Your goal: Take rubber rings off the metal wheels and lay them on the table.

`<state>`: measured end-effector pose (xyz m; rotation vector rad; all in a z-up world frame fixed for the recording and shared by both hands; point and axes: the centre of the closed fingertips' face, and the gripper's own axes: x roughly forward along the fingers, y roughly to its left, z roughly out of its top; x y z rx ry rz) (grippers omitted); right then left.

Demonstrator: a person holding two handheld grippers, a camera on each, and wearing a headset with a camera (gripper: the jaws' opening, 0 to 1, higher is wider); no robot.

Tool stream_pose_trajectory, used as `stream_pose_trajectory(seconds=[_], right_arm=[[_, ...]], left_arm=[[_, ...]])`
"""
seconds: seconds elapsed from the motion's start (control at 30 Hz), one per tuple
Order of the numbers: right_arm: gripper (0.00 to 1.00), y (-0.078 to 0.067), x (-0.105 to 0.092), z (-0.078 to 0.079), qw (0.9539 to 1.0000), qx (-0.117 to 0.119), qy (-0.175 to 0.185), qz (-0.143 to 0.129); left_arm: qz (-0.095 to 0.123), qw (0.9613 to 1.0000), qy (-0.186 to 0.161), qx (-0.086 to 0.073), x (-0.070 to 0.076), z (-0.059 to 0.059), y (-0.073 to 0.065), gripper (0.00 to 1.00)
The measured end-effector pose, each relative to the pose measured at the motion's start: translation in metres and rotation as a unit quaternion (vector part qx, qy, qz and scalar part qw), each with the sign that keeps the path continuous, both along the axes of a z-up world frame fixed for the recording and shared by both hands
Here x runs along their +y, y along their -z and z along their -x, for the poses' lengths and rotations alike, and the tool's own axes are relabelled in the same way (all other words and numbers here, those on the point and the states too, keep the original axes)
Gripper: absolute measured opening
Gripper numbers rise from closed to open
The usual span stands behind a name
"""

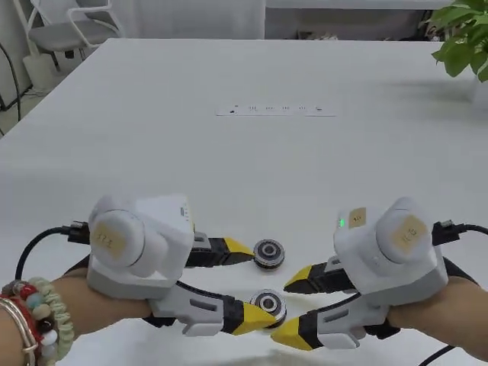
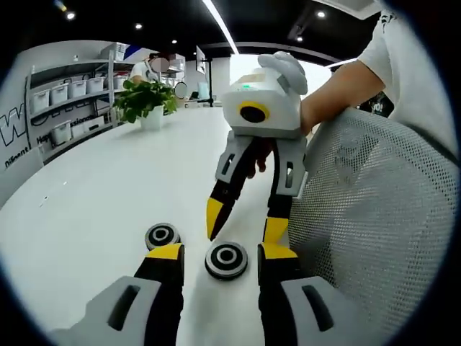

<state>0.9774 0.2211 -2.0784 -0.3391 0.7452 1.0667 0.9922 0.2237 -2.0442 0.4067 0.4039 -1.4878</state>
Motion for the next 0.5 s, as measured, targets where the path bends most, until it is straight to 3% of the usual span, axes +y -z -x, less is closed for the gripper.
stream_pose_trajectory(seconds=[0.17,0.3,0.43,0.47,0.5], right_arm=[[0.33,0.003,0.003,0.003,0.9999,0.0,-0.009,0.006],[0.32,0.003,0.004,0.003,0.9998,-0.008,-0.014,0.01],[0.29,0.002,0.003,0.001,0.9998,-0.013,-0.013,0.012],[0.29,0.002,0.003,0.0,0.9998,-0.013,-0.011,0.01],[0.28,0.002,0.003,-0.001,0.9998,-0.014,-0.009,0.01]], left_arm=[[-0.02,0.9996,0.022,0.0,-0.004,0.011,0.013,0.27],[-0.024,0.9995,0.018,-0.009,-0.004,0.008,0.014,0.18],[-0.03,0.9994,0.014,-0.008,-0.002,0.006,0.019,0.16],[0.002,1.0,0.006,-0.006,-0.009,0.003,0.013,0.16],[-0.021,0.9997,0.011,-0.003,-0.003,0.005,0.019,0.16]])
